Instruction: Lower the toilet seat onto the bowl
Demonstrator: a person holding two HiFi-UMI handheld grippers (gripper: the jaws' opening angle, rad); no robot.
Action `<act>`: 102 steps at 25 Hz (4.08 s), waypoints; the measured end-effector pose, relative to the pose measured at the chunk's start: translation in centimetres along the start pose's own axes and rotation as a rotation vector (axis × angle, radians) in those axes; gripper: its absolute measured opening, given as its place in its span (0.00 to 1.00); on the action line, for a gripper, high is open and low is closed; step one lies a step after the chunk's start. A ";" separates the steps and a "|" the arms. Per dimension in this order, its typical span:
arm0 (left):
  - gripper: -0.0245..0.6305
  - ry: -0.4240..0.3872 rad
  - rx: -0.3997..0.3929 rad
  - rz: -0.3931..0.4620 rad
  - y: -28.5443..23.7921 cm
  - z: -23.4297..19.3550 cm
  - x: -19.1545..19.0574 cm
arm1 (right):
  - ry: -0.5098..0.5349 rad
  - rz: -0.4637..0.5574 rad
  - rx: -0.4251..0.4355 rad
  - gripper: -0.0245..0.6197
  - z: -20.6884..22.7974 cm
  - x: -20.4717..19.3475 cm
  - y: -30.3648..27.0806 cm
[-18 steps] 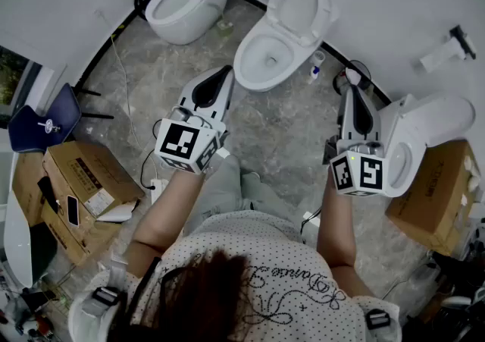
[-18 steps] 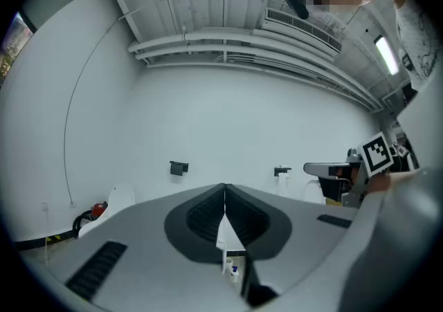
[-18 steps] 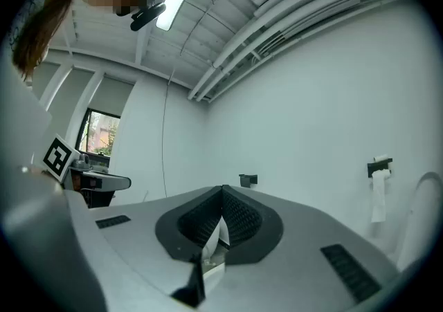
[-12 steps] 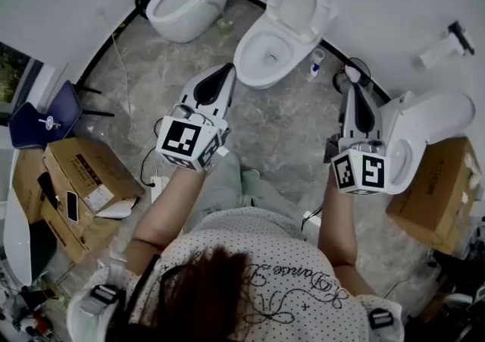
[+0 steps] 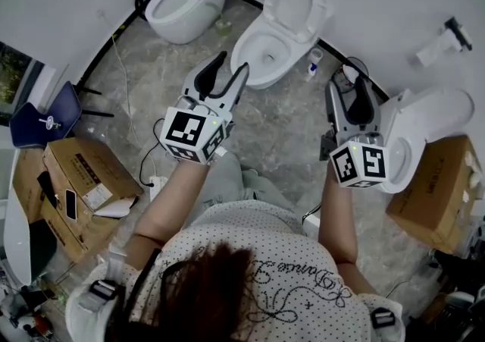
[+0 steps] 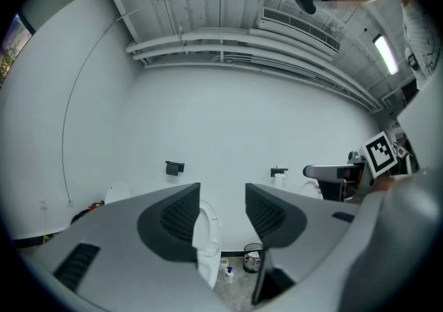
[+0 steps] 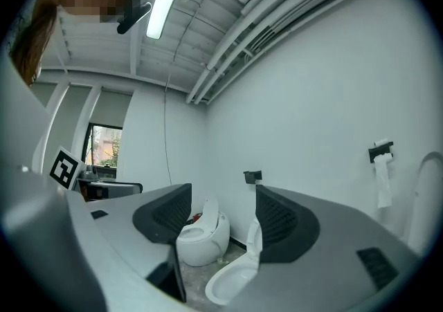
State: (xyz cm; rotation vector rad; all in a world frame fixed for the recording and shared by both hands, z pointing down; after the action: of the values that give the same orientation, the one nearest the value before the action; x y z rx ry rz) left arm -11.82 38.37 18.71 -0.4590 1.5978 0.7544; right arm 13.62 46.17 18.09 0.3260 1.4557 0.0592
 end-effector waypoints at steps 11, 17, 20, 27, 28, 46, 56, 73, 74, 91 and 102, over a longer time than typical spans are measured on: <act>0.52 -0.017 0.012 -0.012 -4.6 -1.4 -0.5 | 0.006 0.009 -0.016 0.66 2.7 -0.3 -3.4; 0.54 -0.013 -0.010 -0.013 -10.1 -4.5 -2.2 | 0.007 -0.008 -0.031 0.68 4.7 -2.1 -8.0; 0.54 -0.006 -0.036 -0.016 -13.7 -6.7 -2.9 | 0.007 -0.008 -0.047 0.68 5.9 -2.9 -11.6; 0.55 -0.001 -0.099 -0.024 -21.4 -12.7 -4.2 | 0.011 0.001 -0.095 0.68 7.8 -4.8 -20.3; 0.55 0.001 -0.106 -0.027 -22.3 -13.5 -4.4 | 0.012 0.004 -0.100 0.68 8.0 -5.0 -21.3; 0.55 0.012 -0.023 -0.059 -36.2 -19.8 -8.9 | -0.021 -0.015 -0.032 0.67 18.0 -8.7 -35.8; 0.55 -0.007 0.122 -0.051 -46.0 -20.9 -11.2 | -0.062 -0.061 0.115 0.63 28.2 -11.1 -45.1; 0.55 0.034 0.206 -0.110 -50.6 -25.7 -16.6 | -0.155 -0.201 0.159 0.47 31.8 -20.0 -52.9; 0.55 0.034 0.204 -0.111 -50.9 -26.0 -16.9 | -0.156 -0.215 0.157 0.46 32.0 -20.7 -53.3; 0.55 0.094 0.205 -0.167 -53.6 -29.3 -21.8 | -0.152 -0.464 0.077 0.27 36.4 -33.3 -58.1; 0.55 0.094 0.221 -0.191 -53.7 -30.5 -22.8 | -0.152 -0.556 0.050 0.22 37.9 -37.5 -59.1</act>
State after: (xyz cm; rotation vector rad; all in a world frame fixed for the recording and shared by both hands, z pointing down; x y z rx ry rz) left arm 6.54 -23.70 30.86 -0.4834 1.6757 0.4111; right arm 36.90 -26.01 42.27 -0.0419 1.3531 -0.4417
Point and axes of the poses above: the fingertips, and each gripper's own axes: y backward along the fingers, z to its right, x out of its top, the point moved 6 cm from there along y, backward along the fingers, and after that the axes turned 11 degrees about z, right-handed, at the moved point
